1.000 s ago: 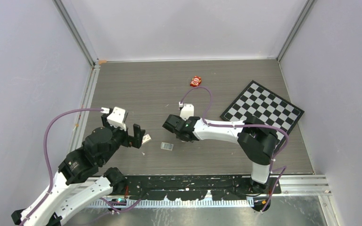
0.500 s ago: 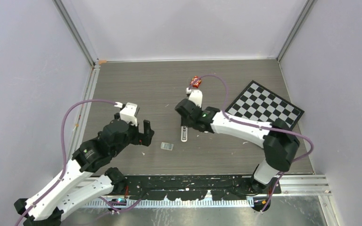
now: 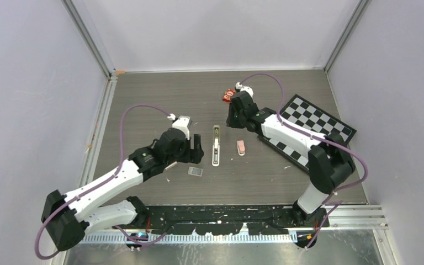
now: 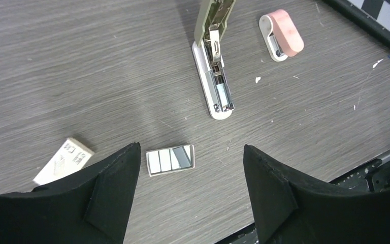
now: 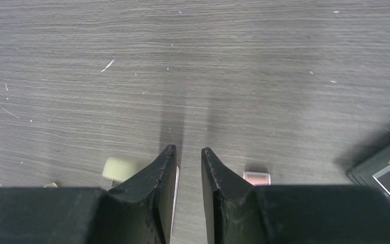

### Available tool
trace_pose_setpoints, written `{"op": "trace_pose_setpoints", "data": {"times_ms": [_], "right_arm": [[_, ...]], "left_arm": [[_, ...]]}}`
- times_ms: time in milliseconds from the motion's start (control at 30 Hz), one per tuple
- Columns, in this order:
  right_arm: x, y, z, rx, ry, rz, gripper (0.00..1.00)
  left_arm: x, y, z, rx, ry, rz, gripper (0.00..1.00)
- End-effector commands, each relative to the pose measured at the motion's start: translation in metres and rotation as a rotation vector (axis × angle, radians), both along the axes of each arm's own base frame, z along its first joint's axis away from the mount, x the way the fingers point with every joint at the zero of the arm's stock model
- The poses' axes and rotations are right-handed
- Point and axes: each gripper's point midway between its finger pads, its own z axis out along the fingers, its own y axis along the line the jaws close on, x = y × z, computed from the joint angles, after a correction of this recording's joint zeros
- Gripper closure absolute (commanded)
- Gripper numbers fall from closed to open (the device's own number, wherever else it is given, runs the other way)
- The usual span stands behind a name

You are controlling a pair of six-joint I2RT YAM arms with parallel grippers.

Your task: Load the staples into the stapler

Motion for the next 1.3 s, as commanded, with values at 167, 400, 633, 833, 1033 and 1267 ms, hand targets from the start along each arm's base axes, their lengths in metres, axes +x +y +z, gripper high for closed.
{"op": "trace_pose_setpoints", "data": {"times_ms": [167, 400, 633, 833, 1033, 1267], "right_arm": [[0.023, 0.052, -0.007, 0.145, 0.022, 0.256, 0.70], [0.024, 0.059, -0.023, 0.178, 0.056, 0.313, 0.70], [0.025, 0.054, -0.036, 0.204, 0.101, 0.315, 0.70], [0.029, 0.047, -0.040, 0.185, 0.104, 0.292, 0.68], [0.038, 0.050, -0.043, 0.198, 0.111, 0.310, 0.66], [0.041, 0.058, -0.039, 0.215, 0.105, 0.354, 0.66]], "left_arm": [[0.027, -0.044, -0.020, -0.146, -0.013, 0.019, 0.35], [0.043, -0.062, -0.053, -0.185, 0.082, 0.049, 0.39], [0.060, -0.064, -0.070, -0.175, 0.111, 0.072, 0.45], [0.062, -0.072, -0.071, -0.196, 0.096, 0.034, 0.48], [0.065, -0.076, -0.077, -0.194, 0.092, 0.023, 0.49], [0.070, -0.081, -0.087, -0.205, 0.075, 0.017, 0.52]]}}
